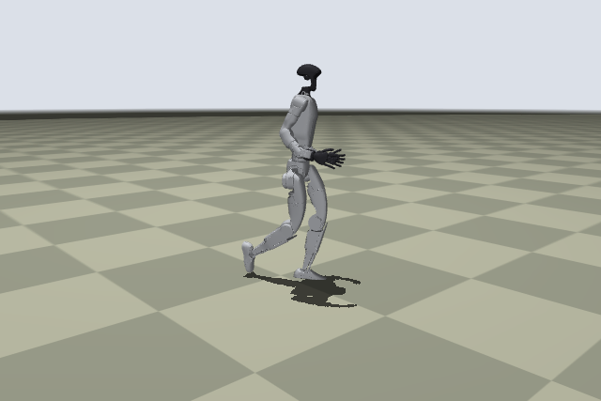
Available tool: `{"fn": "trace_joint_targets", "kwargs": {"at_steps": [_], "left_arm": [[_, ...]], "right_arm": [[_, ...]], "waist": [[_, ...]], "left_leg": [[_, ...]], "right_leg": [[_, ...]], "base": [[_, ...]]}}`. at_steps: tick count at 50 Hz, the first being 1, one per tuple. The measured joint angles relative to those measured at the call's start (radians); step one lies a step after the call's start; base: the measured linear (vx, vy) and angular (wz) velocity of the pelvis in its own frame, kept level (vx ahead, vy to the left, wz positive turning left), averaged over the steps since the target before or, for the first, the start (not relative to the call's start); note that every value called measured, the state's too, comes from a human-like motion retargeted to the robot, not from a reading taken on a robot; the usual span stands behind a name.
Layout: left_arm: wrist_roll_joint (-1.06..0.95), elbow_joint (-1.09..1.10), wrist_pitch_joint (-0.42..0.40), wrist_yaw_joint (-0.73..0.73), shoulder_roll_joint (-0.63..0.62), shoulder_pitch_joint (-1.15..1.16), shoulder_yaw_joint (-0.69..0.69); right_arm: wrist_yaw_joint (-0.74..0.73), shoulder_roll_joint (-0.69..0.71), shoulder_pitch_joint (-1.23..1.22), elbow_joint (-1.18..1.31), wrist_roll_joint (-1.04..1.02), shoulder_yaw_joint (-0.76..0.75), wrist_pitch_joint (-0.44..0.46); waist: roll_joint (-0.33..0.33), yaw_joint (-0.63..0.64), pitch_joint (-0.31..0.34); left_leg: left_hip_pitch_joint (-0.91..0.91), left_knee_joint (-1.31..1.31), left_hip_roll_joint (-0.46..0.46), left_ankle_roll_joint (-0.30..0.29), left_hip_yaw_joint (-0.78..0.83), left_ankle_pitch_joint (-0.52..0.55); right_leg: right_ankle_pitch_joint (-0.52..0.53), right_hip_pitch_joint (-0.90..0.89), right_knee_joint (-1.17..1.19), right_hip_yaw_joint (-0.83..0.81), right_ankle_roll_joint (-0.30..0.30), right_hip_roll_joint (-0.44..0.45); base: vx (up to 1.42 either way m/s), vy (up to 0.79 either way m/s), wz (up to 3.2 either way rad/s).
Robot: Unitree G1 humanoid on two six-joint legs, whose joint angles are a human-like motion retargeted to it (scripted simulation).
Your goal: Walk run
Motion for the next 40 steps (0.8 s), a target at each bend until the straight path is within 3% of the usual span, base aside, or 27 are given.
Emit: {"fn": "trace_joint_targets", "kwargs": {"at_steps": [2, 5, 10, 13, 15, 17, 18, 19, 20, 22, 23, 25, 28, 29, 33, 35, 38, 40], "left_arm": [[-0.003, 0.009, 0.001, 0.025, 0.011, -0.061, -0.035], [-0.01, 0.011, -0.006, 0.072, 0.013, -0.118, -0.07], [-0.062, -0.031, 0.007, 0.067, 0.016, -0.131, -0.118], [-0.087, -0.05, 0.014, 0.045, 0.03, -0.128, -0.125], [-0.098, -0.055, 0.018, 0.037, 0.046, -0.128, -0.121], [-0.104, -0.054, 0.022, 0.029, 0.061, -0.134, -0.121], [-0.104, -0.053, 0.022, 0.023, 0.065, -0.134, -0.12], [-0.102, -0.053, 0.02, 0.01, 0.066, -0.126, -0.104], [-0.099, -0.053, 0.018, -0.007, 0.066, -0.115, -0.081], [-0.088, -0.025, 0.017, -0.062, 0.02, -0.086, -0.045], [-0.09, -0.004, 0.023, -0.067, -0.009, -0.072, -0.031], [-0.113, 0.026, 0.026, -0.047, -0.05, -0.037, -0.036], [-0.133, 0.056, 0.029, -0.04, -0.061, 0.027, -0.044], [-0.132, 0.064, 0.032, -0.049, -0.057, 0.041, -0.036], [-0.088, 0.079, 0.014, -0.063, -0.012, 0.068, -0.013], [-0.053, 0.076, 0.001, -0.05, 0.012, 0.07, -0.012], [-0.025, 0.06, -0.007, -0.032, 0.022, 0.065, -0.011], [-0.023, 0.054, -0.004, -0.024, 0.018, 0.058, -0.007]], "right_arm": [[0.012, 0.013, 0.044, 0.077, -0.004, 0.011, -0.004], [0.058, 0.009, 0.147, 0.135, 0.037, 0.017, -0.019], [0.08, 0.041, 0.268, 0.117, 0.049, -0.041, -0.025], [0.05, 0.083, 0.276, 0.079, 0.029, -0.073, -0.015], [0.017, 0.114, 0.258, 0.044, 0.008, -0.077, -0.005], [-0.049, 0.143, 0.21, 0.004, -0.024, -0.079, 0.011], [-0.087, 0.153, 0.175, -0.011, -0.042, -0.081, 0.017], [-0.12, 0.16, 0.135, -0.018, -0.058, -0.075, 0.021], [-0.15, 0.165, 0.092, -0.021, -0.073, -0.066, 0.023], [-0.181, 0.156, -0.028, 0.009, -0.05, -0.074, 0.02], [-0.152, 0.138, -0.089, 0.036, -0.013, -0.095, 0.017], [-0.117, 0.102, -0.18, 0.05, 0.06, -0.06, 0.021], [-0.088, 0.049, -0.258, 0.011, 0.113, -0.039, 0.005], [-0.085, 0.029, -0.273, -0.011, 0.113, -0.035, 0.002], [-0.084, -0.043, -0.291, -0.121, 0.074, -0.01, 0.006], [-0.082, -0.067, -0.286, -0.166, 0.055, -0.013, 0.018], [-0.067, -0.089, -0.266, -0.191, 0.047, -0.005, 0.032], [-0.048, -0.094, -0.237, -0.182, 0.048, 0.011, 0.037]], "waist": [[0.088, -0.004, -0.024], [0.147, -0.023, -0.036], [0.196, -0.183, -0.042], [0.193, -0.272, -0.036], [0.207, -0.292, -0.037], [0.203, -0.301, -0.029], [0.194, -0.313, -0.024], [0.194, -0.306, -0.023], [0.198, -0.29, -0.024], [0.254, -0.262, 0.0], [0.27, -0.277, 0.008], [0.225, -0.266, -0.01], [0.172, -0.216, -0.005], [0.15, -0.175, -0.004], [0.1, -0.019, -0.008], [0.111, 0.01, -0.016], [0.101, -0.008, -0.038], [0.08, 0.003, -0.052]], "left_leg": [[0.086, -0.071, 0.07, 0.003, -0.034, -0.009], [0.205, -0.17, 0.069, -0.011, -0.099, 0.019], [0.373, -0.307, 0.059, -0.076, -0.154, 0.211], [0.474, -0.341, 0.035, -0.113, -0.218, 0.314], [0.532, -0.343, 0.051, -0.15, -0.246, 0.371], [0.572, -0.276, 0.03, -0.203, -0.28, 0.444], [0.577, -0.205, 0.003, -0.249, -0.311, 0.496], [0.56, -0.113, -0.013, -0.305, -0.294, 0.566], [0.531, -0.01, -0.025, -0.367, -0.253, 0.645], [0.402, 0.327, 0.03, -0.418, -0.167, 0.685], [0.345, 0.452, 0.072, -0.418, -0.144, 0.685], [0.258, 0.451, 0.057, -0.357, -0.091, 0.655], [0.121, 0.439, 0.11, -0.155, 0.047, 0.464], [0.071, 0.405, 0.113, -0.122, 0.085, 0.401], [-0.079, 0.068, 0.08, -0.058, 0.13, 0.25], [-0.099, -0.157, 0.071, -0.03, 0.15, 0.217], [-0.072, -0.326, 0.086, -0.008, 0.316, 0.11], [-0.05, -0.315, 0.097, 0.106, 0.391, 0.184]], "right_leg": [[-0.049, -0.093, -0.028, 0.04, -0.039, 0.111], [-0.206, -0.226, -0.051, 0.011, -0.138, 0.073], [-0.38, -0.363, -0.424, -0.06, -0.162, -0.126], [-0.512, -0.384, -0.696, 0.004, -0.197, -0.155], [-0.595, -0.38, -0.815, 0.082, -0.138, -0.161], [-0.506, -0.379, -0.8, 0.065, -0.16, -0.17], [-0.432, -0.375, -0.747, 0.009, -0.153, -0.188], [-0.427, -0.372, -0.694, -0.023, -0.188, -0.192], [-0.458, -0.368, -0.641, -0.043, -0.246, -0.19], [-0.558, -0.346, -0.541, 0.091, -0.257, -0.096], [-0.581, -0.324, -0.525, 0.052, -0.246, -0.108], [-0.574, -0.257, -0.585, 0.017, -0.267, -0.167], [-0.539, -0.165, -0.642, 0.011, -0.274, -0.191], [-0.507, -0.135, -0.668, -0.006, -0.263, -0.205], [-0.374, -0.029, -0.757, -0.09, -0.199, -0.227], [-0.338, 0.019, -0.774, -0.137, -0.189, -0.196], [-0.311, 0.086, -0.758, -0.198, -0.169, -0.176], [-0.263, 0.137, -0.72, -0.196, -0.136, -0.164]], "base": [[1.17, 0.18, 0.79], [1.24, 0.04, 0.87], [1.11, -0.02, 1.8], [1.2, -0.22, 1.66], [1.27, -0.32, 0.81], [1.29, -0.3, 0.73], [1.17, -0.28, 0.59], [1.07, -0.29, 0.03], [1.14, -0.18, -0.44], [1.16, 0.04, 0.06], [0.95, 0.04, 0.65], [0.99, -0.14, 0.56], [1.14, -0.1, 0.4], [0.77, -0.12, -0.44], [0.97, -0.03, -0.39], [0.9, 0.01, 0.75], [1.22, 0.02, 1.31], [1.22, -0.3, 0.71]]}}
